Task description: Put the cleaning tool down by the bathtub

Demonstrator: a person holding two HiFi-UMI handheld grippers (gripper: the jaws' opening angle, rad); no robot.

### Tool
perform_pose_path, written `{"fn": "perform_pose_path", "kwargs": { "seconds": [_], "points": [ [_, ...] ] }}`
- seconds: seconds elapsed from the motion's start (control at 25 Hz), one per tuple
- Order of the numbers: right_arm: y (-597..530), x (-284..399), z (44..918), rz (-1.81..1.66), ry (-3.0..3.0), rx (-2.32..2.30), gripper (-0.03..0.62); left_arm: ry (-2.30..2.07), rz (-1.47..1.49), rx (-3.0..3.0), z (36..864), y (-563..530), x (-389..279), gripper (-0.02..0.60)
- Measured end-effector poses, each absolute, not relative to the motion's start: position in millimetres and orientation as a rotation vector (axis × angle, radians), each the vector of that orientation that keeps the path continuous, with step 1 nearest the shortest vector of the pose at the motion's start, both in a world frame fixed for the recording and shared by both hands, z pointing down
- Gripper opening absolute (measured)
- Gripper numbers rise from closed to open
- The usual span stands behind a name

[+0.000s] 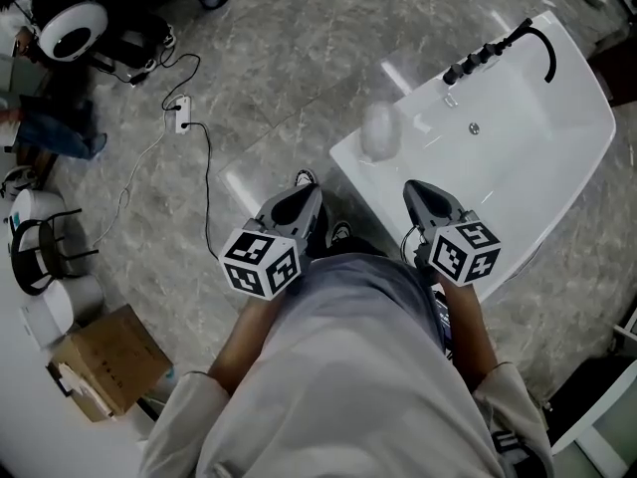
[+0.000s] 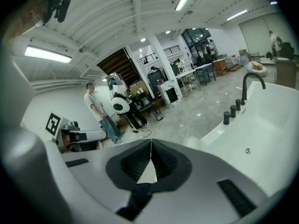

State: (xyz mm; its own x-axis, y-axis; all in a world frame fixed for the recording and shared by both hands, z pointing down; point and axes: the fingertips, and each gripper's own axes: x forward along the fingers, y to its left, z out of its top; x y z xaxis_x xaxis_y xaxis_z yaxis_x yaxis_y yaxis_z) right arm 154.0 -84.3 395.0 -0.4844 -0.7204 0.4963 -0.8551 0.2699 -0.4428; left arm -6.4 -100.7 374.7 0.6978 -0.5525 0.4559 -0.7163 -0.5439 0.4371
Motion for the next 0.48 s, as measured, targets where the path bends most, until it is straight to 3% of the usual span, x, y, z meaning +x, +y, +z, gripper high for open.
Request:
{"fn": "perform_pose_path", "kwargs": {
  "seconds": [0.48],
  "points": [
    [-61,163,379,0.992,-2.331,1.530,0.011,-1.002,0.279,2.300,366,-84,-9,0.011]
  ]
}}
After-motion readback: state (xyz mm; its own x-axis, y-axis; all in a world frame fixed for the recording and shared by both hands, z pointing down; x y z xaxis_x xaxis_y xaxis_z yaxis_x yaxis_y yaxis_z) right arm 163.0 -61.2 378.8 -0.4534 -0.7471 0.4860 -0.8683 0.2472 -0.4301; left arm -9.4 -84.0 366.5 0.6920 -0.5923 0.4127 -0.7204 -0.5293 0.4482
